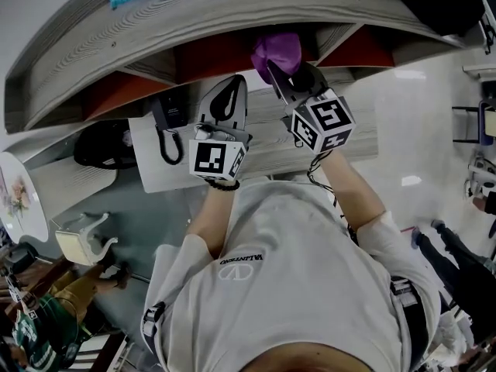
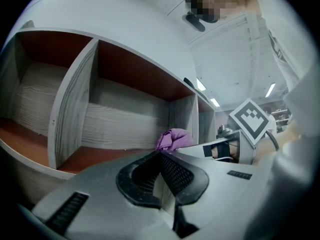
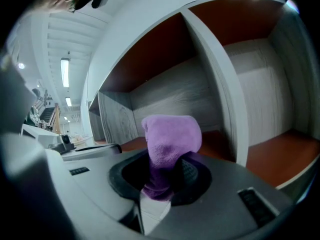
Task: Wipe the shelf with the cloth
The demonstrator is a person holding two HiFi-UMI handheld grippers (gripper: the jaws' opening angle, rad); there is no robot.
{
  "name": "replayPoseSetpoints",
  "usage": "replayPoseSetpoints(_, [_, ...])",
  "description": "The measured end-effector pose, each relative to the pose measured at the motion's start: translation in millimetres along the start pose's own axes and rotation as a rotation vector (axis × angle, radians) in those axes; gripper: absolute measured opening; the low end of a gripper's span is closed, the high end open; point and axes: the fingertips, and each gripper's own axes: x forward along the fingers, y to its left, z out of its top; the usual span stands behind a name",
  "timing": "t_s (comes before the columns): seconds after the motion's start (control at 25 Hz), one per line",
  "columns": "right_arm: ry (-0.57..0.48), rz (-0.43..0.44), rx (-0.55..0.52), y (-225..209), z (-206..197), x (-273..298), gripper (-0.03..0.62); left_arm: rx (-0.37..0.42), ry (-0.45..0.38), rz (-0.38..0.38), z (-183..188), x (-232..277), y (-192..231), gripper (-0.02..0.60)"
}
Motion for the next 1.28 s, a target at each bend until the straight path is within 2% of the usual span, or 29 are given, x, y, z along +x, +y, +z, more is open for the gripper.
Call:
replayPoseSetpoints(0.48, [-0.012,-0.025,0.024,-25.7,3.6,-15.4,0.081,0.011,0.008,-0.007,1.8,18.4,-18.2,-0.002])
replayPoseSetpoints(0.8, [-0.023,-0.07,0.046,-39.8,7.0,-24.0,0.081,0.012,0.008,-0.013,2.4,24.0,-21.2,-0.002])
replayPoseSetpoints(1.28, [-0.063,-0.091,0.077,-39.6,20.1,-31.6,0.081,0.019,0.002,-0.013,7.2,17.4,-19.2,-0.002])
